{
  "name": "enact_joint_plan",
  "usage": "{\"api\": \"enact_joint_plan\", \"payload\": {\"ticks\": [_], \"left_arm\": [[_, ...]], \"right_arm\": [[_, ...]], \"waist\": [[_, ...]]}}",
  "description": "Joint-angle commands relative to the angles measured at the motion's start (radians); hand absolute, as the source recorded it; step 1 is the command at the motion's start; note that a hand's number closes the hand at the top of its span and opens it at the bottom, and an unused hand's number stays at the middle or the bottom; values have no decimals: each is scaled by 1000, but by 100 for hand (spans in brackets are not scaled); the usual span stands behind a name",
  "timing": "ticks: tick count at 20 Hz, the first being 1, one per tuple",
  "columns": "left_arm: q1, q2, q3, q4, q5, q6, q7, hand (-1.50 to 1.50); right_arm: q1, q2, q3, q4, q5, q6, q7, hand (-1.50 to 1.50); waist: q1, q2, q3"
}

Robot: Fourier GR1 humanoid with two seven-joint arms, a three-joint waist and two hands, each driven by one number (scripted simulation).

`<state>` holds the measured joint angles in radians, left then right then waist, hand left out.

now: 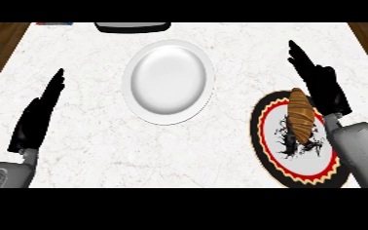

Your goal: Pick the croissant from the plate and place it in the plate

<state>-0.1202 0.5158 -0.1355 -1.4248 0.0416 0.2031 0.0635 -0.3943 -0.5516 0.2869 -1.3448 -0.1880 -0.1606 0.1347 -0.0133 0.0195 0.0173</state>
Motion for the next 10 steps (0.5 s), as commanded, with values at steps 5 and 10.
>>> {"api": "enact_joint_plan", "payload": {"ticks": [5,10], "left_arm": [[3,-111,21,26,109,-59,-96,0],[66,-150,10,5,145,-78,-126,0]], "right_arm": [[-70,215,-203,36,-166,-173,-32,150],[13,219,-240,62,81,-564,-146,-150]], "waist": [[20,-15,-18],[8,-23,-17]]}}
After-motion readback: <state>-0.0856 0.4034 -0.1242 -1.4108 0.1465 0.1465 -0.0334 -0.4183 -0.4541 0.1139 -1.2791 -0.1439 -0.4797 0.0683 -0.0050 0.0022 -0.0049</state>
